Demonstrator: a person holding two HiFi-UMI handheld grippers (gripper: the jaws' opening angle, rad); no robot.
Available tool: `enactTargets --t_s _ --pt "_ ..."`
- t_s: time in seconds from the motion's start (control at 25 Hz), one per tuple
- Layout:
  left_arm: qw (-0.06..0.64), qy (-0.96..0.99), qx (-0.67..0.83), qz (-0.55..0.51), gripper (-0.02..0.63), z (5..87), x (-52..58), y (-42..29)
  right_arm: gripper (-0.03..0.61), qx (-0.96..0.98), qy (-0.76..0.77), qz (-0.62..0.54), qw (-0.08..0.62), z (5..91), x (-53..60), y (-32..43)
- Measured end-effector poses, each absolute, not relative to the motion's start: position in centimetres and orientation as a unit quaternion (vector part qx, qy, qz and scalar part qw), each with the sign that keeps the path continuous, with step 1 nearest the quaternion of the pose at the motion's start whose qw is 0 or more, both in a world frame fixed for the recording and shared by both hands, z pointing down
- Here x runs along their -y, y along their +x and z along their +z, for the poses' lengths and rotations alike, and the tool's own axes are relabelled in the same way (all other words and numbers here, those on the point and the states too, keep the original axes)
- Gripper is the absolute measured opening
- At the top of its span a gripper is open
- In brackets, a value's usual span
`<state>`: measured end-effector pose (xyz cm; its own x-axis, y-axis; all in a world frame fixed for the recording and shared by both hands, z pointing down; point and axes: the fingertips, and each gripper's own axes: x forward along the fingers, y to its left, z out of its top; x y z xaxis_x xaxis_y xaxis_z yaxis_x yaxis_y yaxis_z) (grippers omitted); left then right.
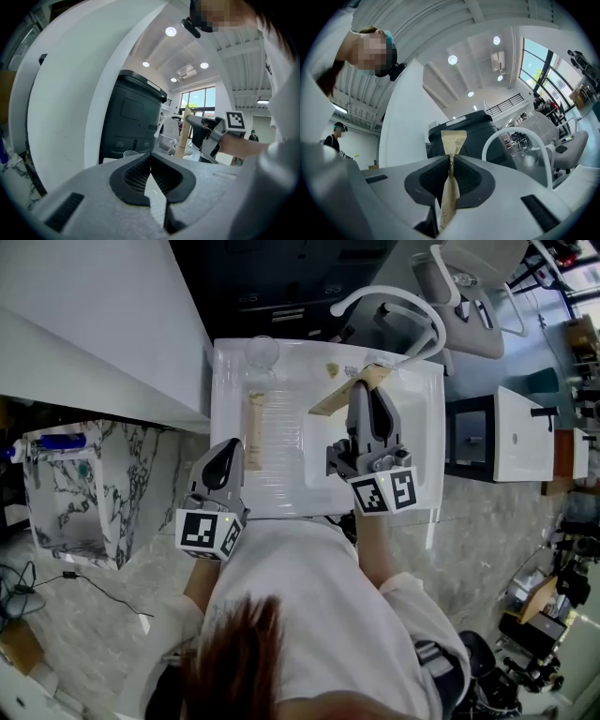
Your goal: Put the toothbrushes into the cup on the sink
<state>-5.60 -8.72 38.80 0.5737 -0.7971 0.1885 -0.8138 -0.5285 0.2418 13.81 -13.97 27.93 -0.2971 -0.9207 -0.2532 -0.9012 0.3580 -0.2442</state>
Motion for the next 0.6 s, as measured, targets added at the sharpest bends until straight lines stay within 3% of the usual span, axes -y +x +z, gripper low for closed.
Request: enactTargets --t_s 0.6 --pt "0.188 0.867 0.459 0.039 0.015 41.7 9.3 -7.1 0.038 -0.838 -0.516 -0.013 0.174 27.9 20.3 8.3"
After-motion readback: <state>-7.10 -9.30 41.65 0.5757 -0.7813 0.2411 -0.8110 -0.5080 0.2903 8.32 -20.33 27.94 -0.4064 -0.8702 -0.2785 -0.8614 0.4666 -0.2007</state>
